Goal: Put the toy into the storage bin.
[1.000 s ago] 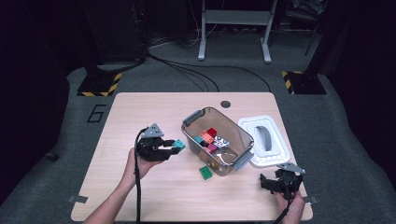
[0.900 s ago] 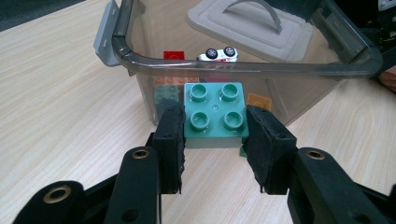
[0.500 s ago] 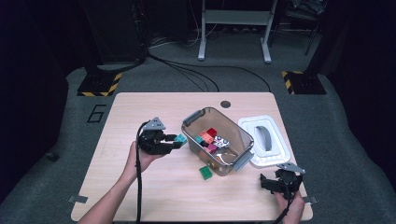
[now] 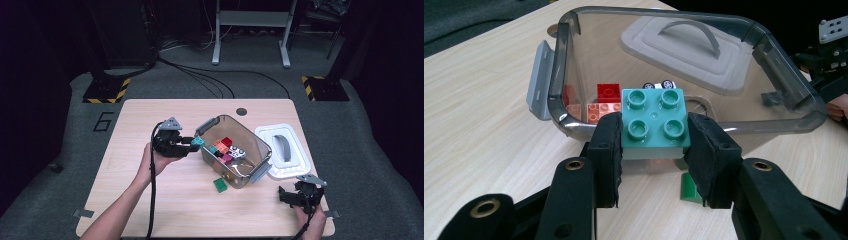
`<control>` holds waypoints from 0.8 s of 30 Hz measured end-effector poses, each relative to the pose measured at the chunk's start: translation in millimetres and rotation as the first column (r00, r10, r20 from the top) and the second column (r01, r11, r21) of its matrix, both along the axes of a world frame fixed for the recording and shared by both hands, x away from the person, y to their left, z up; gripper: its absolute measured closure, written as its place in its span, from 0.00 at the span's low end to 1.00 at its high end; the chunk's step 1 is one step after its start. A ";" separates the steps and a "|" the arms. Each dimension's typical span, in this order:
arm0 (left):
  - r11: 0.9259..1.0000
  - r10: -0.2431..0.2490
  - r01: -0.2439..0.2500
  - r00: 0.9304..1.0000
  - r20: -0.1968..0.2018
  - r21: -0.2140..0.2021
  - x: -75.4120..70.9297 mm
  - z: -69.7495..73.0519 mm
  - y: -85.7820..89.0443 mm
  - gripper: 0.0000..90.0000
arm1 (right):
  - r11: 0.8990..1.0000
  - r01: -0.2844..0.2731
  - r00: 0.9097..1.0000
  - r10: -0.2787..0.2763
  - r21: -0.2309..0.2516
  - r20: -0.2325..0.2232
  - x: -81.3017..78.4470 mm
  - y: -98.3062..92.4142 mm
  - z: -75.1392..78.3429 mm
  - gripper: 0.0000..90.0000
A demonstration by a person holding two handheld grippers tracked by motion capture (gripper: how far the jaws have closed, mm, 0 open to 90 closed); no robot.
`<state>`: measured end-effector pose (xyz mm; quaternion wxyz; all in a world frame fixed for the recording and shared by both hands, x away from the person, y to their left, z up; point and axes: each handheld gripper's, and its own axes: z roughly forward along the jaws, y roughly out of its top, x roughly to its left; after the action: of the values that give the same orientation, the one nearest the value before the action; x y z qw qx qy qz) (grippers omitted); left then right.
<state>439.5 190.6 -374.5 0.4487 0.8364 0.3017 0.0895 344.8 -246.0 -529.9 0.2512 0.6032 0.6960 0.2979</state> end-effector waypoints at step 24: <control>0.997 -0.047 0.050 0.998 -0.047 0.062 22.0 -0.8 -37.6 0.66 | 1.000 0.002 1.000 -0.002 0.001 0.000 -0.1 0.1 0.0 0.00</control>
<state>461.5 153.0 -375.2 0.4172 0.8591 0.2884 0.0690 344.8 -245.8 -529.9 0.2511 0.6039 0.6954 0.2979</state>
